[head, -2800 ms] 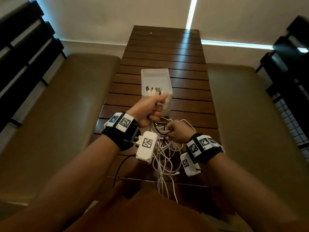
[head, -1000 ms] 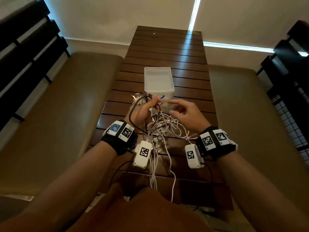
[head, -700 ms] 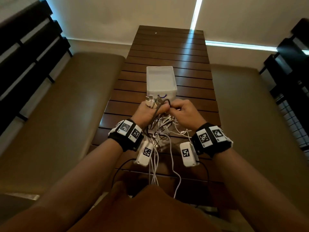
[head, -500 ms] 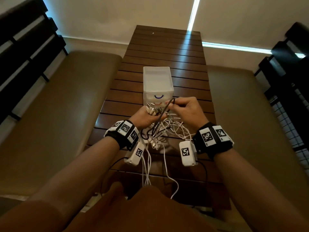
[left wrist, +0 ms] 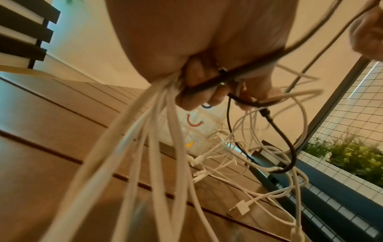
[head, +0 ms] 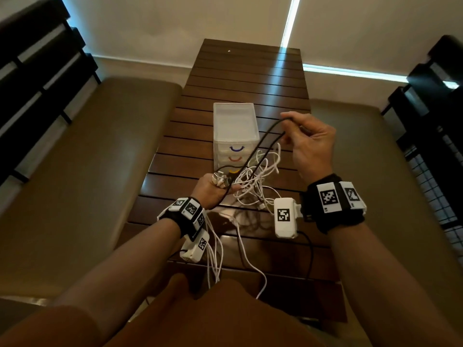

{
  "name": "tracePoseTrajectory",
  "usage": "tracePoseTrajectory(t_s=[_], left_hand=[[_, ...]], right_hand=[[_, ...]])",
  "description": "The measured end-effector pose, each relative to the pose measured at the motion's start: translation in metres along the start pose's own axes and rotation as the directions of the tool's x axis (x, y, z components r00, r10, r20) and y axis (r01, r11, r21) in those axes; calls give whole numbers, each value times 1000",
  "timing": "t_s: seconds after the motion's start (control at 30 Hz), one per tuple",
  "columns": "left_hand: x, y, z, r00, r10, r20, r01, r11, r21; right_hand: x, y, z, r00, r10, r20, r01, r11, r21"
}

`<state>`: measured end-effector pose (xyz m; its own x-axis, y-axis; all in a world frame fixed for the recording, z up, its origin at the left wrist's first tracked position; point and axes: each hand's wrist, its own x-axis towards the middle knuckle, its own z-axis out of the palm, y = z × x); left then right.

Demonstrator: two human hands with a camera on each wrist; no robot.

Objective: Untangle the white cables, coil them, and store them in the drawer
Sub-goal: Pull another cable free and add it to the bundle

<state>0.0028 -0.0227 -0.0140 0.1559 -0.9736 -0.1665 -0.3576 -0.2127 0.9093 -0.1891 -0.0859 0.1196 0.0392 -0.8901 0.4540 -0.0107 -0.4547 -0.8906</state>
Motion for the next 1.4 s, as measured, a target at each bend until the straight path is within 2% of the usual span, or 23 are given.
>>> tracePoseTrajectory(t_s=[0.03,0.1,0.2,0.23,0.3,0.43,0.5,0.6,0.7,0.8,0.9,0.97,1.03,1.07,1.1,1.13,1.2,1.27,1.33,1.4], left_hand=[[0,-1,-1,1000,-13,0,13,1000,-22],[-1,5,-8,997,-22,78,32,990,-136],[-2,17,-26,984,-21,174,57,977,-204],[-3,21,-29,987,-24,161,61,972,-228],[-10,38,-25,998,-3,57,20,950,-310],[-14,68,7,980,119,-162,-168,926,-338],[-14,75,19,978,139,-158,-181,936,-303],[-8,77,28,983,170,-73,-184,939,-292],[-5,78,39,984,176,-3,-173,966,-192],[-9,69,57,996,60,68,-47,984,-171],[-8,52,66,996,-9,85,13,999,-36],[-5,46,62,991,-49,122,52,998,-27],[-4,48,54,992,-32,123,47,991,-127],[-4,52,51,994,-5,107,27,980,-200],[-4,55,47,996,16,91,8,966,-258],[-4,56,44,996,27,84,-1,956,-294],[-5,54,37,997,43,71,-16,942,-336],[-12,54,29,1000,-29,-2,25,901,-433],[-15,59,18,993,-100,-56,51,828,-559],[-17,66,7,992,-82,-93,11,807,-590]], right_hand=[[1,0,2,1000,-24,20,24,1000,-11],[3,1,3,993,-63,102,69,996,-56],[8,10,-1,983,-21,182,43,992,-122],[8,13,-2,983,4,184,19,992,-126],[6,18,0,977,51,206,-30,994,-103],[-4,15,16,916,127,381,-115,992,-55],[-7,11,17,896,174,409,-205,978,31],[-7,5,13,895,195,400,-237,970,58],[-5,-1,13,932,187,311,-234,965,121],[0,-13,12,957,131,259,-178,970,167],[0,-24,7,971,80,227,-137,959,249],[0,-20,4,979,129,157,-181,905,385],[-6,-7,1,956,232,180,-290,851,439],[-14,3,1,926,300,228,-369,846,385],[-23,13,1,886,369,281,-438,864,247],[-34,23,1,851,410,327,-449,892,53],[-50,38,1,835,378,399,-317,924,-212],[-58,49,-2,810,375,451,-258,919,-300],[-64,61,-10,764,432,480,-213,871,-443],[-74,76,-21,717,511,473,-180,792,-583]])
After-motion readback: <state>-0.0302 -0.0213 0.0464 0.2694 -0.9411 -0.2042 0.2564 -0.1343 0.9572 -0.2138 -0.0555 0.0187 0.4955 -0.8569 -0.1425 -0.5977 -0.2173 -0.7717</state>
